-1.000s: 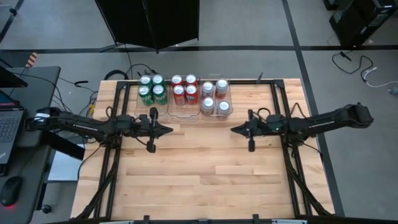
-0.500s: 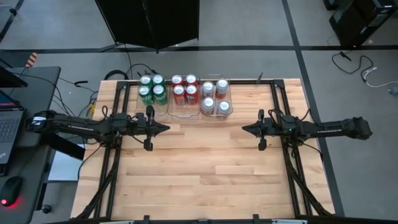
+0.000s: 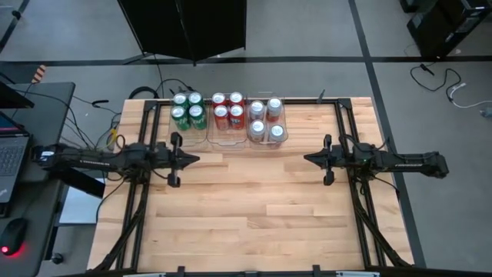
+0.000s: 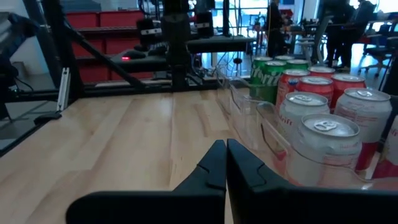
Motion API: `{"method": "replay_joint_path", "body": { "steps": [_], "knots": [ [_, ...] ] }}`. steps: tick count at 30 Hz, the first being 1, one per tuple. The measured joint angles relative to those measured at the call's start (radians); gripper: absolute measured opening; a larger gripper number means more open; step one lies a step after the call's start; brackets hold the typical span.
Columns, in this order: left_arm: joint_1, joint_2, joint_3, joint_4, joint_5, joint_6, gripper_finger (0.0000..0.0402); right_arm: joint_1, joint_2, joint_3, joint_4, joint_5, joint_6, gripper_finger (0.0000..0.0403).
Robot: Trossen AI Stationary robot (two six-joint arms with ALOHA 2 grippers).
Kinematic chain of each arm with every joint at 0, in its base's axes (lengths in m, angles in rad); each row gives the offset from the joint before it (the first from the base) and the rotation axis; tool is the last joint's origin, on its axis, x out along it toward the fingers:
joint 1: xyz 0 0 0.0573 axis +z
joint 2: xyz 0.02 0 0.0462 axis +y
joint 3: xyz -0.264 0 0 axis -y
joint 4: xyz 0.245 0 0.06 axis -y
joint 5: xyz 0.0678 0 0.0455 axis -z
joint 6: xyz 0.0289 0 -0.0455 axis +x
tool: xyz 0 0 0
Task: Sort soda cans
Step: Return to Home Position
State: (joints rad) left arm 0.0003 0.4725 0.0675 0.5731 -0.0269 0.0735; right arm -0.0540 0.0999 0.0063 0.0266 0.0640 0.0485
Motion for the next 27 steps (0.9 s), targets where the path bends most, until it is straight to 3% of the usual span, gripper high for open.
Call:
{"method": "replay_joint_path", "body": {
  "steps": [4,13,19,27],
  "knots": [
    [0.0,-0.111,-0.059,0.006,-0.004,-0.004,0.0001,0.0,-0.015,0.0,-0.002,-0.009,-0.011,0.0],
    [0.0,-0.462,-0.055,-0.451,-0.078,-0.004,0.0001,-0.001,-0.016,0.0,-0.007,-0.038,-0.012,0.0],
    [0.001,-0.473,-0.059,-0.527,-0.188,-0.007,0.0001,-0.014,-0.006,0.0,-0.008,-0.038,-0.03,0.0],
    [0.0,-0.473,-0.059,-0.502,-0.173,0.0,0.0001,-0.088,0.0,0.0,0.0,0.01,-0.018,0.0]
  ]
}}
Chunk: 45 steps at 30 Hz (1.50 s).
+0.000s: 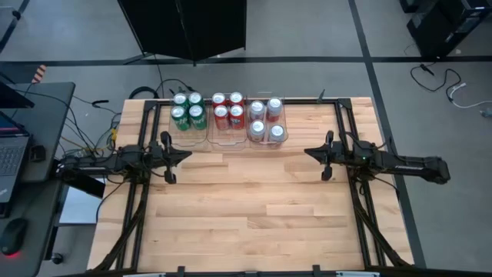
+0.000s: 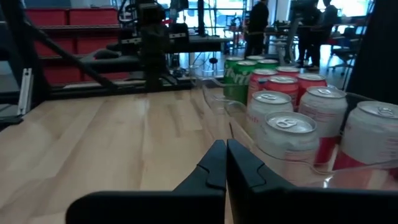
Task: Sort soda cans
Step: Return to Home Position
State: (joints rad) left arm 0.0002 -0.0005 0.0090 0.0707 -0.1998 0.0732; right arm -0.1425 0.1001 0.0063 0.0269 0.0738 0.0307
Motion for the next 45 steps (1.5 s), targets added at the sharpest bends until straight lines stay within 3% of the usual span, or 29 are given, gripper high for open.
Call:
{"method": "replay_joint_path", "body": {
  "steps": [45],
  "knots": [
    [0.0,0.001,-0.001,0.005,0.002,-0.026,0.0001,-0.038,0.0,0.0,0.002,0.007,0.019,0.0005]
  ]
}}
